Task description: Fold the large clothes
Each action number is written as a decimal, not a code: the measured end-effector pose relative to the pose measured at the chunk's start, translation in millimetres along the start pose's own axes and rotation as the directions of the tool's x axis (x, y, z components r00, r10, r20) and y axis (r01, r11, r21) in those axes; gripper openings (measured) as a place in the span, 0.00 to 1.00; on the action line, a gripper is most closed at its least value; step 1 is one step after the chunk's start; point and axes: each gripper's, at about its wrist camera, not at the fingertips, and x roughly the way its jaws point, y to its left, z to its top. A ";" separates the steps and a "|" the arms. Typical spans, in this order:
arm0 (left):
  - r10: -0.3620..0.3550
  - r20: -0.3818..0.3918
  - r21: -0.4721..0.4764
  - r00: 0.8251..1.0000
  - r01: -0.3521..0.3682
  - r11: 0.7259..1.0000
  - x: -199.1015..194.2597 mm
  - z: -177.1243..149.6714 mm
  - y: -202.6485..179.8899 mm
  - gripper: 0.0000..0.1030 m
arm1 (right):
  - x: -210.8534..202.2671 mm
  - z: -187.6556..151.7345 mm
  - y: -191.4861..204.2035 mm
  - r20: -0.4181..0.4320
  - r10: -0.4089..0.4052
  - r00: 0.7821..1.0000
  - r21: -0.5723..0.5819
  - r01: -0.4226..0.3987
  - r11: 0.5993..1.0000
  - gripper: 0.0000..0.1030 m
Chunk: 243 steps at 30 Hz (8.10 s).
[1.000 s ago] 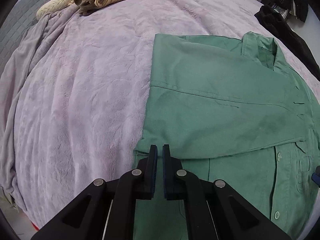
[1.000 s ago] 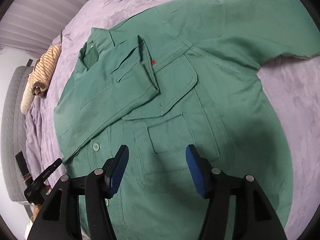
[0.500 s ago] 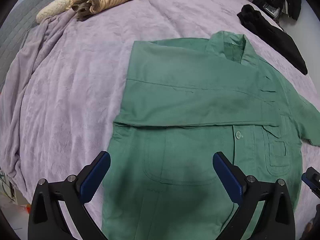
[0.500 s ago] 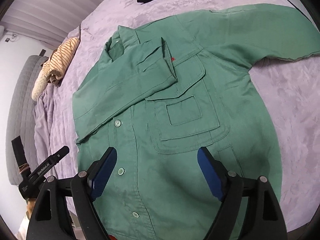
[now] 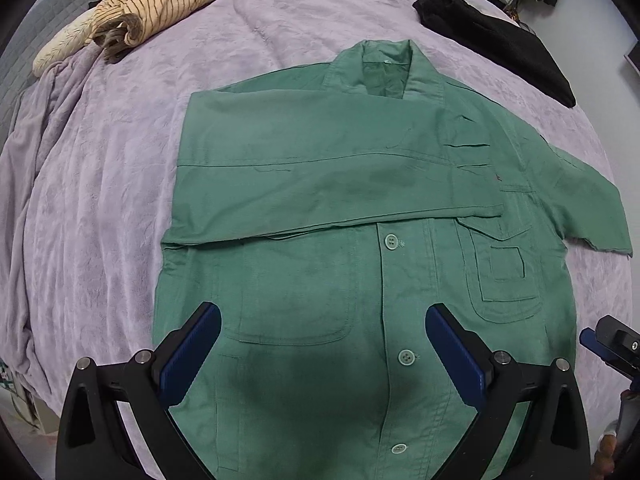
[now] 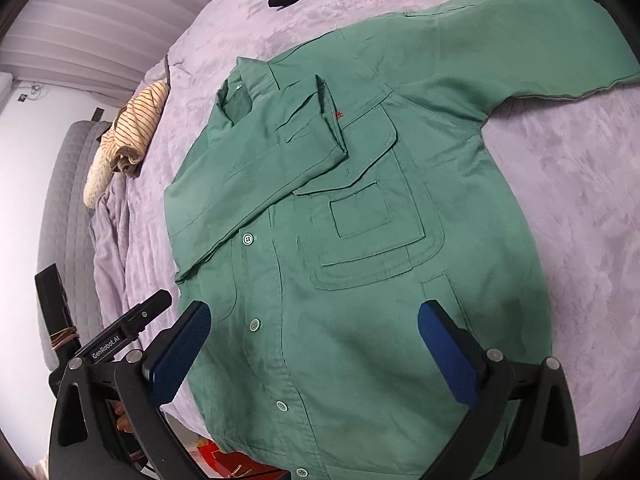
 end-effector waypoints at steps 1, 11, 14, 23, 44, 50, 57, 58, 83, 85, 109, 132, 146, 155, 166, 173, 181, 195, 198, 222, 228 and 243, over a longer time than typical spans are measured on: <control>0.000 -0.006 0.003 1.000 0.000 1.000 1.4 0.7 -4.2 1.00 | -0.7 0.7 -3.7 0.001 0.005 1.000 0.008 -0.005 1.000 1.00; -0.008 -0.034 0.052 0.999 0.010 0.999 13.8 10.3 -59.9 1.00 | -13.3 15.3 -64.1 0.010 0.061 0.998 0.142 -0.062 0.988 1.00; -0.011 -0.047 0.074 0.999 0.015 0.997 20.1 12.5 -79.7 1.00 | -21.6 23.6 -87.6 0.027 0.062 0.998 0.180 -0.066 0.981 1.00; -0.046 -0.085 0.152 0.995 0.059 0.987 40.4 11.4 -141.5 1.00 | -60.3 60.2 -179.4 0.110 0.028 0.994 0.312 -0.062 0.948 1.00; -0.058 -0.111 0.207 0.992 0.080 0.975 87.6 27.6 -230.4 1.00 | -133.6 170.8 -350.4 0.503 0.023 0.864 0.491 -0.307 0.815 0.64; -0.056 -0.087 0.196 0.995 0.073 0.978 86.2 37.5 -229.5 1.00 | -136.5 172.0 -360.7 0.554 0.080 0.829 0.496 -0.406 0.767 0.09; -0.045 -0.041 0.133 0.998 0.050 0.990 76.6 55.0 -184.4 1.00 | -156.9 196.4 -286.0 0.597 0.227 0.769 0.298 -0.476 0.828 0.09; -0.043 -0.036 0.123 0.998 0.047 0.991 75.3 57.1 -175.9 1.00 | -157.4 201.4 -267.6 0.593 0.256 0.763 0.261 -0.484 0.836 0.09; 0.055 0.010 -0.173 0.998 -0.052 0.983 75.7 26.9 105.6 1.00 | 192.4 114.1 100.7 -0.041 0.061 0.997 -0.240 -0.070 0.968 0.54; 0.050 0.015 -0.181 0.999 -0.046 0.982 74.1 26.8 111.6 1.00 | 167.2 112.5 94.8 0.037 0.068 0.997 -0.201 -0.060 0.978 0.57; -0.160 0.036 -0.087 0.986 0.163 0.983 115.9 112.1 55.3 1.00 | 73.4 157.3 -1.8 0.191 -0.149 0.970 -0.129 0.175 0.976 0.58; -0.045 0.127 -0.020 0.991 0.048 0.999 159.1 188.1 5.3 0.52 | 98.6 268.9 -108.2 0.201 0.062 0.978 0.090 -0.082 0.993 0.08; -0.060 0.086 0.077 0.994 0.054 0.996 123.2 124.1 2.3 0.68 | 50.1 145.5 -135.2 0.006 0.035 0.999 0.088 -0.036 0.995 0.07; 0.029 0.095 0.037 0.995 -0.032 0.999 120.2 106.5 22.8 0.69 | 25.0 116.9 -154.7 0.067 -0.167 0.984 0.114 0.158 0.981 0.02; 0.010 0.031 0.043 0.999 -0.011 0.999 128.6 75.1 13.2 0.70 | 44.0 106.3 -73.5 0.085 -0.178 0.980 -0.150 0.189 0.970 0.04; 0.056 0.017 0.027 0.998 -0.057 0.998 105.9 61.6 30.3 0.73 | 51.8 99.8 -95.9 0.022 -0.211 0.977 -0.061 0.212 0.975 0.07; 0.075 -0.025 -0.009 0.997 -0.076 0.997 73.5 32.0 40.8 0.73 | 23.9 66.8 -72.3 -0.007 -0.234 0.972 -0.077 0.233 0.969 0.07; 0.067 -0.037 -0.056 0.997 -0.069 0.996 24.1 -13.6 50.6 0.99 | 13.8 25.8 -20.0 -0.043 -0.200 0.979 -0.088 0.196 0.977 0.07; 0.057 -0.045 -0.067 0.997 -0.060 0.996 17.4 -17.8 54.9 0.99 | 7.6 24.6 -12.1 -0.034 -0.194 0.980 -0.091 0.190 0.977 0.07; 0.040 -0.026 -0.061 0.999 -0.041 0.997 -27.8 -25.2 56.5 0.99 | -38.9 13.6 48.7 0.086 -0.209 0.974 -0.209 0.222 0.952 0.81; 0.038 -0.029 -0.053 0.999 -0.040 0.998 -31.5 -26.8 55.6 0.99 | -41.4 9.4 54.8 0.107 -0.219 0.970 -0.223 0.238 0.945 0.85; 0.055 -0.045 -0.049 0.997 -0.057 0.997 -33.4 -31.3 55.8 0.99 | -34.8 -5.2 68.3 0.058 -0.230 0.971 -0.286 0.237 0.929 1.00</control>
